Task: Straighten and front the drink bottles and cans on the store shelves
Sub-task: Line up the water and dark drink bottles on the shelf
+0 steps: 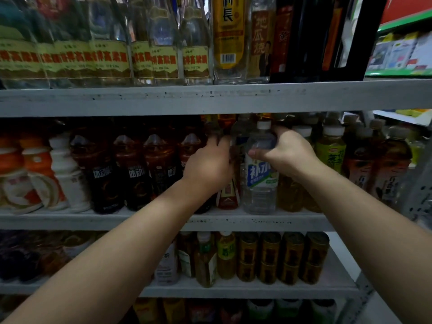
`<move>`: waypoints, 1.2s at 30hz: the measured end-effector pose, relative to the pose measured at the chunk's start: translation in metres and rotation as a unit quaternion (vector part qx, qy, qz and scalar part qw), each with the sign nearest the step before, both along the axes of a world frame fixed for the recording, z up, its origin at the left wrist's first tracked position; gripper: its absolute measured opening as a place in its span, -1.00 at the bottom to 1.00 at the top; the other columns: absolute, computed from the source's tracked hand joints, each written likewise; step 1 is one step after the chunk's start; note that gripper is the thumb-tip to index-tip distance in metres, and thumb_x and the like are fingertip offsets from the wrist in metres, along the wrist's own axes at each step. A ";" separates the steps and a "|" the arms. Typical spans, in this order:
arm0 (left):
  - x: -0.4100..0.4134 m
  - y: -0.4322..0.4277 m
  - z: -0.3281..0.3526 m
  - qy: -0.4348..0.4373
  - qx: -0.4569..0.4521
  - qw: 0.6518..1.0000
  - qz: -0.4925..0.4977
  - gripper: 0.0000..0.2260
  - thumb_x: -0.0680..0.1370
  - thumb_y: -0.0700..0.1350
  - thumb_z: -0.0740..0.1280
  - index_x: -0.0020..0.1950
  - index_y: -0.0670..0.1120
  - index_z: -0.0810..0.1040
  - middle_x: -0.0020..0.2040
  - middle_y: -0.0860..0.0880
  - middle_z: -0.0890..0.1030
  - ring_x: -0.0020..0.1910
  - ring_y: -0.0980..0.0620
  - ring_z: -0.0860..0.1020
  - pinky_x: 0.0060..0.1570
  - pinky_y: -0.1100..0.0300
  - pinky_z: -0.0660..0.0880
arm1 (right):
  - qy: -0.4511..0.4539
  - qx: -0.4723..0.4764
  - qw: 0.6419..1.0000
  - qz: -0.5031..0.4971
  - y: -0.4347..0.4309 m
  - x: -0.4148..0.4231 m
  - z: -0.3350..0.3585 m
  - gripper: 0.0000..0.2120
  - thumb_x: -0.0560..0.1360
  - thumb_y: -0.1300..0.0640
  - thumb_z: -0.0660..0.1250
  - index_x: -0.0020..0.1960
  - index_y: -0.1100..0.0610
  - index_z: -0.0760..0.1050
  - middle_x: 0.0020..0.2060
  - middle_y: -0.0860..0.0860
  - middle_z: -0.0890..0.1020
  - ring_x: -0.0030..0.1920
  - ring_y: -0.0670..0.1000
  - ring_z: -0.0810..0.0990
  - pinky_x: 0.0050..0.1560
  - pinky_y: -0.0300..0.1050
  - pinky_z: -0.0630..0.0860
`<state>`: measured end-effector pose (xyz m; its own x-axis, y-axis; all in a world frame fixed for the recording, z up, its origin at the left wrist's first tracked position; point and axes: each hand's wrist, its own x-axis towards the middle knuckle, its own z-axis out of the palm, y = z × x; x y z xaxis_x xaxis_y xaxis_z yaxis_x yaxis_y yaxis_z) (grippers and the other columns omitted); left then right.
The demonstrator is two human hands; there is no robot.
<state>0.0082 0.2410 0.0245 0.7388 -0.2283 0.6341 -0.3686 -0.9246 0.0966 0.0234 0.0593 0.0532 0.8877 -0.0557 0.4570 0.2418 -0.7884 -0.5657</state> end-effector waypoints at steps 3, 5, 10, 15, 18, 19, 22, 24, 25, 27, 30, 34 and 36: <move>0.005 -0.008 0.001 0.063 -0.038 0.997 0.013 -0.48 0.49 0.00 0.34 0.34 -0.01 0.17 0.21 -0.20 0.37 -0.05 -0.27 0.53 -0.32 0.06 0.37 | -0.025 -0.021 0.999 -0.016 0.003 -0.001 -0.002 -0.46 0.25 -0.28 0.46 0.14 -0.08 0.48 -0.05 -0.06 0.62 -0.02 0.05 0.58 -0.16 -0.18 0.38; 0.011 -0.013 0.004 0.110 -0.047 0.993 0.020 -0.40 0.46 0.02 0.39 0.35 0.03 0.10 0.16 -0.21 0.41 -0.03 -0.24 0.53 -0.31 0.07 0.37 | -0.029 -0.014 0.999 -0.021 0.003 -0.002 -0.003 -0.48 0.25 -0.27 0.46 0.12 -0.08 0.50 -0.11 -0.08 0.59 -0.03 0.05 0.58 -0.17 -0.18 0.37; 0.016 -0.008 0.004 0.105 -0.062 0.992 -0.029 -0.31 0.44 0.03 0.43 0.43 0.07 0.10 0.07 -0.20 0.49 -0.04 -0.19 0.53 -0.26 0.10 0.43 | -0.041 -0.007 0.999 -0.011 -0.002 -0.004 -0.005 -0.49 0.25 -0.25 0.46 0.13 -0.10 0.50 -0.01 -0.06 0.63 0.00 0.05 0.59 -0.12 -0.15 0.46; 0.015 -0.004 -0.001 0.079 -0.077 0.993 -0.047 -0.29 0.40 0.10 0.42 0.44 0.12 0.13 0.10 -0.14 0.52 0.03 -0.16 0.53 -0.08 0.00 0.55 | -0.046 -0.011 0.999 -0.003 -0.006 -0.003 -0.005 -0.48 0.27 -0.26 0.44 0.16 -0.09 0.49 0.02 -0.05 0.63 0.02 0.04 0.59 -0.11 -0.16 0.45; 0.016 -0.004 -0.005 0.079 -0.082 0.992 -0.051 -0.28 0.40 0.12 0.42 0.45 0.16 0.11 0.16 -0.13 0.51 0.08 -0.16 0.52 -0.02 -0.01 0.54 | -0.046 -0.010 0.999 0.005 -0.007 -0.001 -0.006 -0.49 0.29 -0.24 0.44 0.17 -0.10 0.48 0.05 -0.05 0.63 0.04 0.04 0.58 -0.10 -0.17 0.44; 0.016 -0.004 -0.005 0.078 -0.089 0.992 -0.050 -0.27 0.39 0.13 0.43 0.45 0.17 0.11 0.18 -0.13 0.50 0.10 -0.15 0.51 -0.02 0.01 0.53 | -0.050 -0.014 0.999 0.008 -0.008 0.000 -0.006 -0.49 0.29 -0.24 0.44 0.18 -0.10 0.48 0.06 -0.05 0.63 0.05 0.05 0.58 -0.10 -0.17 0.43; 0.013 -0.004 -0.009 0.063 -0.102 0.991 -0.052 -0.24 0.38 0.13 0.45 0.46 0.19 0.08 0.21 -0.11 0.49 0.11 -0.11 0.51 -0.06 0.07 0.52 | -0.060 -0.030 0.998 0.005 -0.010 -0.002 -0.009 -0.46 0.30 -0.26 0.43 0.21 -0.09 0.46 0.05 -0.04 0.62 0.05 0.06 0.58 -0.11 -0.17 0.42; 0.011 -0.004 -0.013 0.053 -0.103 0.992 -0.043 -0.18 0.38 0.15 0.45 0.47 0.22 0.00 0.23 -0.11 0.48 0.11 -0.11 0.51 -0.07 0.07 0.52 | -0.060 -0.033 0.998 0.002 -0.013 -0.004 -0.012 -0.44 0.29 -0.27 0.43 0.21 -0.09 0.44 0.02 -0.05 0.63 0.01 0.05 0.59 -0.14 -0.18 0.41; 0.009 -0.004 -0.016 0.047 -0.100 0.993 -0.036 -0.14 0.38 0.16 0.45 0.48 0.22 -0.05 0.26 -0.10 0.46 0.13 -0.11 0.51 -0.05 0.06 0.53 | -0.056 -0.035 0.998 0.003 -0.014 -0.005 -0.015 -0.41 0.28 -0.26 0.45 0.23 -0.08 0.42 0.01 -0.05 0.62 0.00 0.04 0.59 -0.15 -0.18 0.42; 0.004 -0.003 -0.024 0.032 -0.091 0.995 -0.029 -0.09 0.39 0.17 0.44 0.51 0.19 -0.13 0.38 -0.08 0.38 0.20 -0.11 0.48 0.01 0.00 0.54 | -0.040 -0.069 0.997 -0.001 -0.015 -0.009 -0.027 -0.30 0.25 -0.22 0.49 0.30 -0.06 0.32 0.11 -0.02 0.58 0.02 0.06 0.57 -0.12 -0.13 0.49; -0.011 0.000 -0.043 -0.001 -0.101 0.994 -0.036 -0.16 0.46 0.08 0.40 0.53 0.16 -0.12 0.48 -0.05 0.25 0.20 -0.07 0.49 0.02 0.00 0.55 | -0.049 -0.128 0.991 -0.006 -0.015 -0.017 -0.051 0.08 0.26 -0.17 0.51 0.50 -0.12 -0.17 0.46 0.05 0.24 0.21 0.18 0.49 0.09 0.05 0.50; -0.036 0.013 -0.078 -0.050 -0.128 0.989 -0.057 -0.42 0.50 -0.07 0.36 0.48 0.04 0.23 0.45 0.01 0.29 -0.05 0.10 0.58 -0.16 0.15 0.60 | -0.103 -0.153 0.983 0.009 -0.019 -0.018 -0.071 0.16 0.29 -0.15 0.50 0.46 -0.18 -0.38 0.53 -0.01 0.02 0.28 0.20 0.45 0.06 0.08 0.52; -0.043 0.025 -0.094 -0.065 -0.133 0.988 -0.043 -0.57 0.50 -0.06 0.34 0.36 0.02 0.37 0.31 0.07 0.39 -0.11 0.19 0.55 -0.21 0.24 0.58 | -0.126 -0.151 0.980 0.015 -0.021 -0.016 -0.073 0.14 0.29 -0.13 0.51 0.49 -0.15 -0.32 0.52 0.02 0.05 0.30 0.20 0.42 0.08 0.11 0.51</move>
